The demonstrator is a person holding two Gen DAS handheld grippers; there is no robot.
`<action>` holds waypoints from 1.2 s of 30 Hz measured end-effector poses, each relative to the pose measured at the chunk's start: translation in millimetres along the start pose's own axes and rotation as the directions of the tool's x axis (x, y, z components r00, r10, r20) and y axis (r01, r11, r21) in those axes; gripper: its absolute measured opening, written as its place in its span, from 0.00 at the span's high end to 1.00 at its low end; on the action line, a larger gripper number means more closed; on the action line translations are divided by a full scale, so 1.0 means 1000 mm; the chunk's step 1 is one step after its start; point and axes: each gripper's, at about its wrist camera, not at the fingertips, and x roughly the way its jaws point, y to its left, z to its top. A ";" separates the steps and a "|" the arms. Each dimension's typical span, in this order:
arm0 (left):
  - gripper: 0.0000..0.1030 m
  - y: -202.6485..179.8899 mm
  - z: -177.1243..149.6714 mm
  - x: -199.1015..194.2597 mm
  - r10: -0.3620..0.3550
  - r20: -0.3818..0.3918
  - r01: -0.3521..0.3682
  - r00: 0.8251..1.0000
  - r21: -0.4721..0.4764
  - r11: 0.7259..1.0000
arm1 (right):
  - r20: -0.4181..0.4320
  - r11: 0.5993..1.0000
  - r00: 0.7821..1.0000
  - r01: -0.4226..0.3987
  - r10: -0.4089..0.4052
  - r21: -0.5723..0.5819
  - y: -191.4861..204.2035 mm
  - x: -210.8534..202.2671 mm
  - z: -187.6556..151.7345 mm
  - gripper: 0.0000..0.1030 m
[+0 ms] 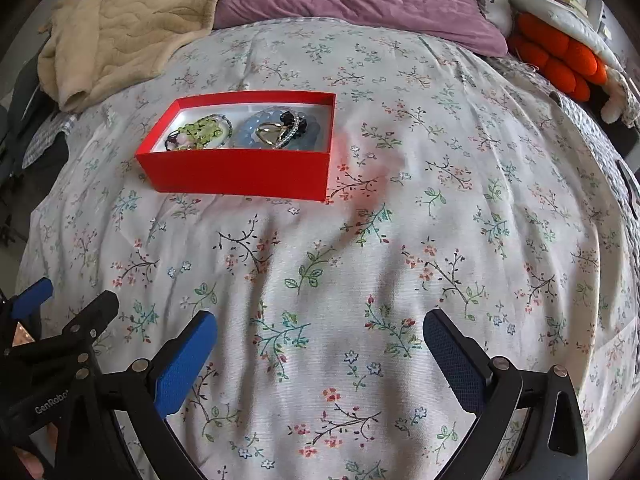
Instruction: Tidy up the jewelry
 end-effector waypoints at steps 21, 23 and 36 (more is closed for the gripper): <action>0.01 0.000 -0.001 0.000 0.003 0.000 -0.003 1.000 -0.001 1.000 | -0.008 1.000 1.000 -0.001 0.001 0.003 0.001 0.004 -0.001 0.00; 0.01 0.000 -0.001 0.000 0.004 0.000 -0.004 1.000 -0.001 1.000 | -0.009 1.000 1.000 -0.001 0.001 0.003 0.001 0.004 -0.002 0.00; 0.01 0.000 -0.001 0.000 0.004 0.000 -0.004 1.000 -0.001 1.000 | -0.008 1.000 1.000 -0.003 0.003 0.008 0.000 0.005 -0.004 0.00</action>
